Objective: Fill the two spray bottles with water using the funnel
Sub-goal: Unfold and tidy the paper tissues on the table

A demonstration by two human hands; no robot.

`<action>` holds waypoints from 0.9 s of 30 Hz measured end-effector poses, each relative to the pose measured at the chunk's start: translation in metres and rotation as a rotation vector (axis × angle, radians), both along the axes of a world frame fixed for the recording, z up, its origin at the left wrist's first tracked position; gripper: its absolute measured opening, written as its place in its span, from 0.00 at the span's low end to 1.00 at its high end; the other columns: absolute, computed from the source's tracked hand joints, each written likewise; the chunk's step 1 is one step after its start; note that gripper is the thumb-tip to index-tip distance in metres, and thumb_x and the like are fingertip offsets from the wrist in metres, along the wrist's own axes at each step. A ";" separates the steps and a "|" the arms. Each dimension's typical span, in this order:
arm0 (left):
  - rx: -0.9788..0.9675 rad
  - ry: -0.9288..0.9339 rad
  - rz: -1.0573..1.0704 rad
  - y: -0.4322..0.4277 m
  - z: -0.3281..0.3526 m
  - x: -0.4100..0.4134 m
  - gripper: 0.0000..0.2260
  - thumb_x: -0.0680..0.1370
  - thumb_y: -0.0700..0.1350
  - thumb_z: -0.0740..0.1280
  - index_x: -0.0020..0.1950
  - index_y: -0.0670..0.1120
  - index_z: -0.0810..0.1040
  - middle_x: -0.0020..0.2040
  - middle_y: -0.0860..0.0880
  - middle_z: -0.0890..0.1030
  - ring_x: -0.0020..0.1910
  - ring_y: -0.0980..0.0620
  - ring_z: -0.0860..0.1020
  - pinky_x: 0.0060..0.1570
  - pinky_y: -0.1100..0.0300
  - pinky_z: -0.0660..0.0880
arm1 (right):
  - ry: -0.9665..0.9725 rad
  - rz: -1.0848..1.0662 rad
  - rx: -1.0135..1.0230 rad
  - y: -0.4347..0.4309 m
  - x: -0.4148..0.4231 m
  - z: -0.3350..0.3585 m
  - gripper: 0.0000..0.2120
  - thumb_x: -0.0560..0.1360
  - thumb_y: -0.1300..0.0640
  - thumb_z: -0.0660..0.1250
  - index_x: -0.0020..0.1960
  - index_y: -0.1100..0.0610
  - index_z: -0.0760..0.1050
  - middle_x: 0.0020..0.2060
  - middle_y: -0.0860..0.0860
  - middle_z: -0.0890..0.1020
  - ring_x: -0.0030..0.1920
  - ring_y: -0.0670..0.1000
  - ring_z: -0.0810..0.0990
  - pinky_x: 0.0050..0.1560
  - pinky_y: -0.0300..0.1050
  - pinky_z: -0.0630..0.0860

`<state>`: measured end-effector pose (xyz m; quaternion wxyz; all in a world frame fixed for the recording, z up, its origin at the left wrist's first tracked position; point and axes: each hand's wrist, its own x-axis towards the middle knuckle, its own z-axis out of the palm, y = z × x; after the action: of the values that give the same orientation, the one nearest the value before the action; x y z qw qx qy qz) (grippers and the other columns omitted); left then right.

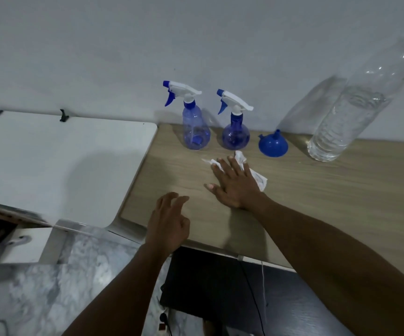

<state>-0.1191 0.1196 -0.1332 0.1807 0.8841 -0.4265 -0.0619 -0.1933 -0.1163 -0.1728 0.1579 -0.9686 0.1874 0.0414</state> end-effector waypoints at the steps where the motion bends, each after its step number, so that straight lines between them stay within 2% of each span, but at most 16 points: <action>1: -0.006 -0.004 0.004 0.003 -0.001 0.000 0.23 0.71 0.40 0.70 0.67 0.48 0.75 0.66 0.44 0.73 0.67 0.44 0.71 0.53 0.47 0.79 | -0.020 -0.035 0.028 -0.001 0.001 0.000 0.39 0.79 0.30 0.40 0.82 0.52 0.47 0.82 0.53 0.48 0.81 0.56 0.41 0.79 0.63 0.41; 4: -0.008 -0.015 0.021 0.009 -0.001 0.000 0.23 0.71 0.38 0.70 0.65 0.47 0.76 0.65 0.43 0.74 0.65 0.42 0.72 0.49 0.48 0.80 | -0.099 -0.165 0.056 -0.008 -0.013 -0.001 0.42 0.79 0.30 0.41 0.80 0.60 0.52 0.80 0.58 0.55 0.81 0.57 0.49 0.79 0.61 0.52; 6: 0.002 -0.014 0.051 0.009 0.000 -0.001 0.22 0.71 0.38 0.70 0.65 0.47 0.76 0.65 0.43 0.74 0.66 0.42 0.71 0.50 0.48 0.80 | -0.147 -0.243 -0.011 -0.015 -0.034 -0.002 0.42 0.79 0.29 0.43 0.78 0.60 0.55 0.78 0.58 0.58 0.80 0.58 0.52 0.77 0.60 0.58; 9: -0.001 -0.001 0.099 0.005 0.005 -0.006 0.22 0.71 0.38 0.69 0.65 0.48 0.77 0.66 0.44 0.74 0.67 0.43 0.70 0.50 0.49 0.80 | -0.136 -0.346 -0.093 -0.025 -0.073 -0.004 0.40 0.79 0.30 0.44 0.80 0.58 0.52 0.81 0.55 0.52 0.81 0.57 0.48 0.77 0.61 0.52; 11: -0.003 0.002 0.092 -0.001 0.009 -0.011 0.22 0.72 0.38 0.69 0.65 0.48 0.77 0.67 0.45 0.73 0.68 0.44 0.70 0.50 0.49 0.79 | -0.084 -0.358 -0.097 -0.028 -0.092 -0.006 0.36 0.81 0.35 0.43 0.81 0.56 0.50 0.82 0.54 0.49 0.81 0.57 0.46 0.77 0.64 0.48; 14: -0.002 -0.005 0.055 -0.011 0.014 -0.018 0.21 0.71 0.38 0.70 0.64 0.48 0.77 0.66 0.44 0.74 0.67 0.43 0.70 0.50 0.48 0.80 | -0.097 -0.321 -0.146 -0.031 -0.109 0.004 0.32 0.80 0.43 0.44 0.78 0.59 0.58 0.79 0.58 0.60 0.78 0.60 0.57 0.74 0.66 0.57; 16: 0.000 -0.012 0.026 -0.014 0.016 -0.021 0.22 0.70 0.38 0.71 0.63 0.47 0.77 0.65 0.43 0.74 0.66 0.42 0.72 0.49 0.46 0.80 | -0.155 -0.327 -0.130 -0.033 -0.111 0.017 0.32 0.77 0.43 0.44 0.75 0.59 0.64 0.76 0.58 0.65 0.76 0.61 0.62 0.71 0.65 0.61; 19: 0.008 -0.023 0.009 -0.017 0.017 -0.022 0.22 0.69 0.37 0.72 0.63 0.46 0.77 0.64 0.42 0.75 0.65 0.41 0.72 0.47 0.45 0.81 | -0.156 -0.260 -0.044 -0.036 -0.107 0.015 0.31 0.79 0.39 0.46 0.75 0.57 0.62 0.76 0.56 0.63 0.78 0.59 0.57 0.74 0.64 0.60; 21: 0.014 -0.021 0.021 -0.017 0.020 -0.022 0.22 0.70 0.38 0.71 0.64 0.47 0.77 0.65 0.43 0.74 0.66 0.42 0.71 0.49 0.45 0.80 | -0.144 -0.219 0.005 -0.036 -0.105 0.006 0.32 0.81 0.37 0.48 0.76 0.56 0.59 0.77 0.55 0.62 0.79 0.58 0.56 0.74 0.65 0.60; 23: 0.018 -0.012 0.034 -0.015 0.023 -0.021 0.21 0.71 0.38 0.71 0.64 0.48 0.77 0.67 0.44 0.73 0.68 0.43 0.70 0.50 0.45 0.80 | -0.111 -0.231 0.009 -0.034 -0.109 0.000 0.33 0.81 0.35 0.46 0.78 0.56 0.54 0.78 0.56 0.59 0.80 0.57 0.53 0.77 0.63 0.57; 25: 0.014 -0.006 0.038 -0.014 0.023 -0.017 0.21 0.72 0.39 0.70 0.64 0.49 0.77 0.67 0.45 0.73 0.68 0.44 0.69 0.50 0.46 0.79 | -0.074 -0.293 -0.043 -0.030 -0.120 -0.003 0.38 0.81 0.33 0.43 0.81 0.57 0.48 0.81 0.57 0.54 0.81 0.56 0.48 0.79 0.62 0.51; 27: 0.013 -0.009 0.028 -0.011 0.023 -0.006 0.21 0.72 0.39 0.69 0.64 0.49 0.77 0.67 0.46 0.73 0.68 0.45 0.69 0.51 0.47 0.79 | -0.052 -0.463 -0.074 -0.020 -0.127 -0.005 0.43 0.79 0.30 0.41 0.81 0.61 0.46 0.81 0.60 0.49 0.81 0.57 0.44 0.79 0.61 0.46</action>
<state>-0.1256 0.1089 -0.1100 0.1739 0.8915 -0.4142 -0.0584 -0.3204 -0.1361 -0.1774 0.1322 -0.9057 0.4019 -0.0278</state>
